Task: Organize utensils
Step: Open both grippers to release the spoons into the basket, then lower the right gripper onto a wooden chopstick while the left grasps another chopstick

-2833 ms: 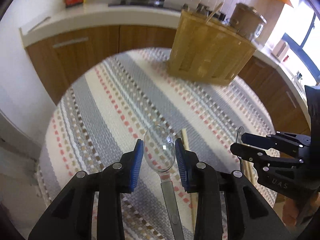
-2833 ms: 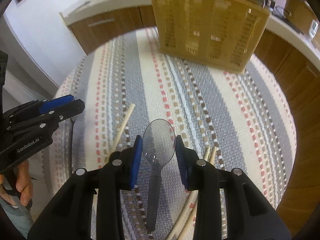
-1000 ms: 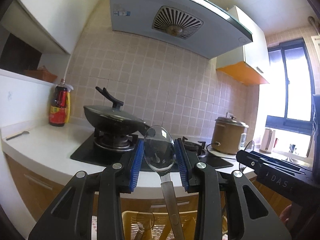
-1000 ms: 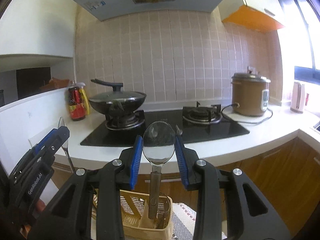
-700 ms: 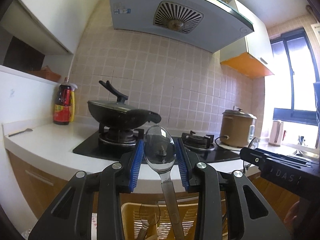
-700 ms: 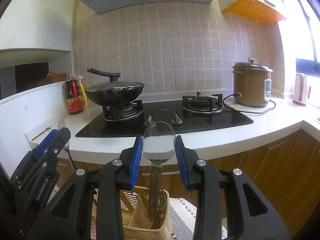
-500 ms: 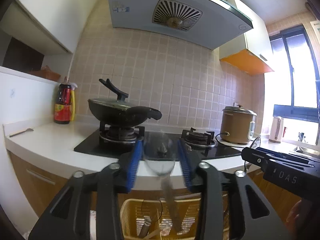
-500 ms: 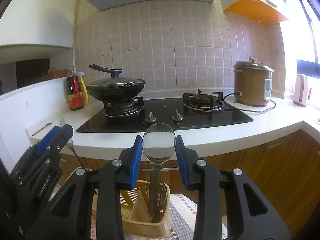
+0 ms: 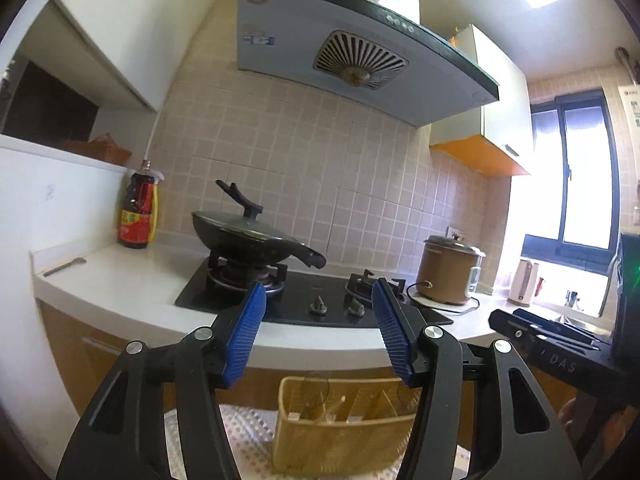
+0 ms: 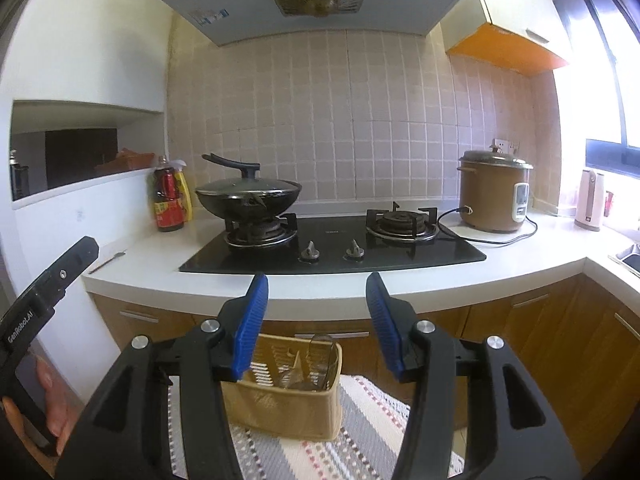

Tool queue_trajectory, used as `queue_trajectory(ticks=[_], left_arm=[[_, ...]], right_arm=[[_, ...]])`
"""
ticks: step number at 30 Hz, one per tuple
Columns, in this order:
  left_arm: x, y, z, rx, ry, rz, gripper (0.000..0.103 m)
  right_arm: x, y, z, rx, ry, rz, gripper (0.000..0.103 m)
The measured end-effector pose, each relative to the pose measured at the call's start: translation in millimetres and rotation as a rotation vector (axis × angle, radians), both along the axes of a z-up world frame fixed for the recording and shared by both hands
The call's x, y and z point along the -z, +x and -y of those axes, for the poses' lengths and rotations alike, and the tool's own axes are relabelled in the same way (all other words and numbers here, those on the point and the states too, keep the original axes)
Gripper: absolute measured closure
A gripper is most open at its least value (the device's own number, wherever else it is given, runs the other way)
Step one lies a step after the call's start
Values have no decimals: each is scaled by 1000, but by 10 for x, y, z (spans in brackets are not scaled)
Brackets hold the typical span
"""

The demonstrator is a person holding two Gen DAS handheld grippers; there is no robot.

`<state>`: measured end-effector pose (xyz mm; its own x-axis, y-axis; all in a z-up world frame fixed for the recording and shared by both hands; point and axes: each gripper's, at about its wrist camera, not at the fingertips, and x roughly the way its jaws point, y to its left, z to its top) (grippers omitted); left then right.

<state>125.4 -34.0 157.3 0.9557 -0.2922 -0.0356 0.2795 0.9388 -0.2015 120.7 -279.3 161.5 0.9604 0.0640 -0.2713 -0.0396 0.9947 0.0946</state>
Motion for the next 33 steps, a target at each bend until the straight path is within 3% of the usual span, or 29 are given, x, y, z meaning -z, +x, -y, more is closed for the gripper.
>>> queue_trajectory(ticks=[5, 10, 14, 18, 23, 25, 27, 33], left_arm=[[28, -289, -283, 8, -15, -81, 49], [303, -431, -596, 40, -61, -251, 49], [705, -481, -720, 64, -59, -416, 49], [1161, -582, -659, 101, 17, -576, 49], [1671, -604, -510, 191, 91, -788, 51], [1799, -570, -490, 220, 105, -827, 52], [1855, -502, -525, 216, 103, -852, 52], [1955, -175, -558, 294, 24, -955, 52]], right_arm=[[-7, -353, -101, -12, -18, -33, 55], [277, -612, -235, -19, -43, -157, 55], [581, -732, -295, -26, -49, -261, 55], [943, -756, -287, -17, -39, -412, 55], [1409, -610, -123, -81, 97, -668, 56], [1544, -586, -114, -94, 101, -728, 57], [1681, -573, -147, -103, 80, -785, 65], [1963, -540, -235, -147, 81, -888, 70]])
